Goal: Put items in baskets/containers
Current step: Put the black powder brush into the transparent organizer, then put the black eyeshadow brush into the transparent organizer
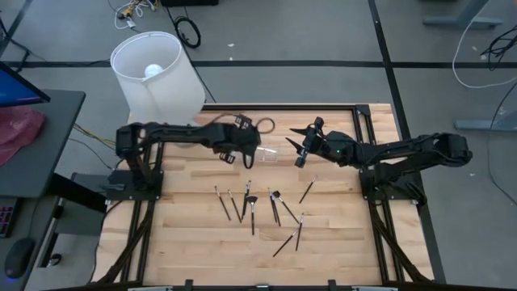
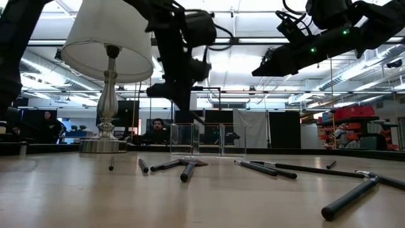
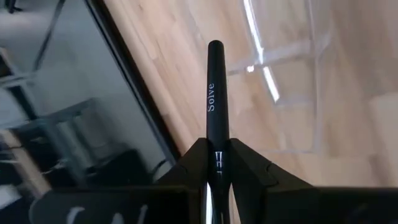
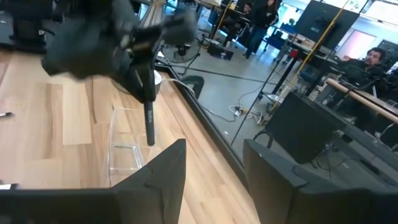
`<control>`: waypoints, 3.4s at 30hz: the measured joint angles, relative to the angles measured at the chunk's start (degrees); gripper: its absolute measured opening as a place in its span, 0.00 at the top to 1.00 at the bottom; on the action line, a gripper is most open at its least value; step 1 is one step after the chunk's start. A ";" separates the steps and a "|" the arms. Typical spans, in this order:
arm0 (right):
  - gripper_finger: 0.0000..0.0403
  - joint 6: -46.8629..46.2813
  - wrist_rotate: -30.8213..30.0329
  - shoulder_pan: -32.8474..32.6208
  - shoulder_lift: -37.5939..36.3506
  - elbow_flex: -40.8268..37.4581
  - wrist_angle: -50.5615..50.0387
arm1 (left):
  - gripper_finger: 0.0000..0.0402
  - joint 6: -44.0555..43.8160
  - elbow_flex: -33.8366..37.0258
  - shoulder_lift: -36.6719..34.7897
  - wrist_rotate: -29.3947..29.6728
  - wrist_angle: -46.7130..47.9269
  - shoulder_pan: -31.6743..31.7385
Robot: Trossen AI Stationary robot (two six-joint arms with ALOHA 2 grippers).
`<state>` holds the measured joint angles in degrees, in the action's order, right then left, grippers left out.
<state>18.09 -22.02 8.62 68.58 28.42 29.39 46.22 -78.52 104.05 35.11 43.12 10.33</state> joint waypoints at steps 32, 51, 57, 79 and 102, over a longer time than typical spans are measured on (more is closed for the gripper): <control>0.59 0.03 0.57 -0.02 0.00 -0.09 -0.60 | 0.67 31.02 -0.02 5.99 14.97 -11.86 -6.39; 0.59 0.03 0.55 -0.02 0.00 -0.09 -1.73 | 0.52 24.34 -0.02 5.84 26.20 -19.71 -9.96; 0.59 0.43 0.52 -0.02 0.00 -0.09 -3.81 | 0.54 7.14 -0.02 0.29 33.57 -12.32 -13.77; 0.59 -1.88 18.91 -4.10 0.00 -0.09 -25.34 | 0.56 -39.56 39.10 -16.30 -22.41 -46.59 -18.66; 0.67 18.95 57.44 7.57 -0.50 -12.29 -28.73 | 0.56 -35.99 44.41 -16.33 -22.40 -71.25 -18.76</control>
<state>37.05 35.42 16.18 68.07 16.13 0.66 10.23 -34.11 87.72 12.71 -28.13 -8.42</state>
